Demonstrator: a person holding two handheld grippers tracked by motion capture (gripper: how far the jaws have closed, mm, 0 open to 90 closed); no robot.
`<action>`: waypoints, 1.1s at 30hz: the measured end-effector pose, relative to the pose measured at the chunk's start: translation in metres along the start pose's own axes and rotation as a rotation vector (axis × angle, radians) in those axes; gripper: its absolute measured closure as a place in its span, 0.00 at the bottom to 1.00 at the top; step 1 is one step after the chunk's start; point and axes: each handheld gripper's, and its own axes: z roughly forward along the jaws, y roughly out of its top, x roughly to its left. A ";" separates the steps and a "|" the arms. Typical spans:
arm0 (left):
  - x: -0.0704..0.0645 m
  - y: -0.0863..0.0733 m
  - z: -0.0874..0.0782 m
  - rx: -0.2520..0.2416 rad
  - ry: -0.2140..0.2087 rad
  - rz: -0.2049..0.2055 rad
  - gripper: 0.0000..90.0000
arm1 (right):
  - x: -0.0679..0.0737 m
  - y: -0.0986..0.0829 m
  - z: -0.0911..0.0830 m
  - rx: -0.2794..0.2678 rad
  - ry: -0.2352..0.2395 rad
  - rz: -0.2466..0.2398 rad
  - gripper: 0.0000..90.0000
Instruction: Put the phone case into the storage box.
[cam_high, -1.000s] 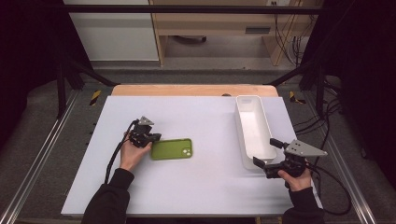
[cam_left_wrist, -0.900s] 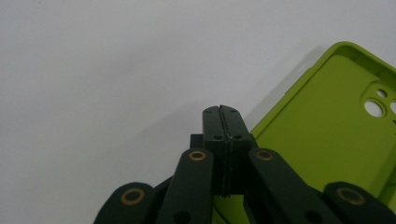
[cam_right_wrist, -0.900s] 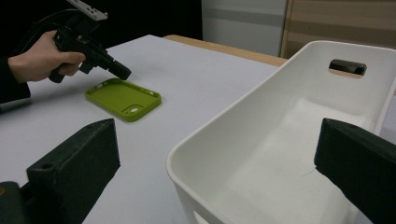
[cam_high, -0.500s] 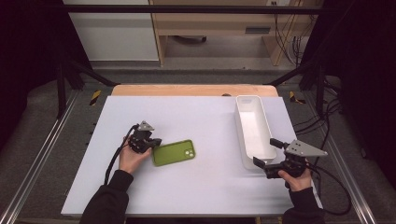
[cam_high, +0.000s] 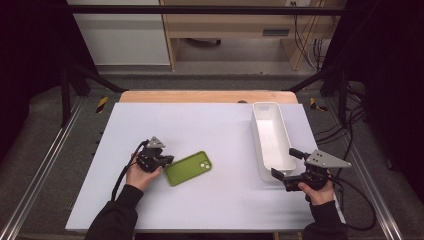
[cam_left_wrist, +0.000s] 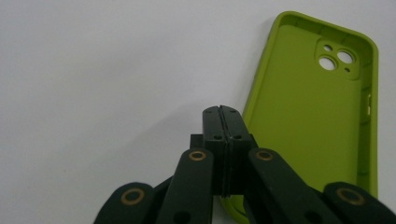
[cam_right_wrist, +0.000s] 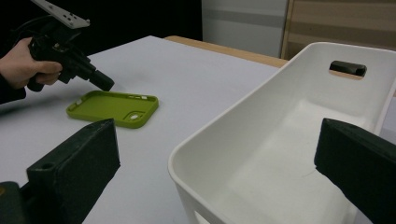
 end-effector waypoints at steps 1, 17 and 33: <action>-0.001 -0.001 -0.001 0.003 -0.001 0.003 1.00 | 0.000 0.000 0.000 0.001 -0.001 -0.002 0.01; -0.022 -0.011 -0.009 0.017 -0.019 0.033 1.00 | 0.000 0.000 0.000 0.002 0.001 -0.001 0.01; -0.037 -0.016 -0.009 0.042 -0.026 0.072 1.00 | 0.000 0.000 0.000 0.006 0.000 -0.006 0.01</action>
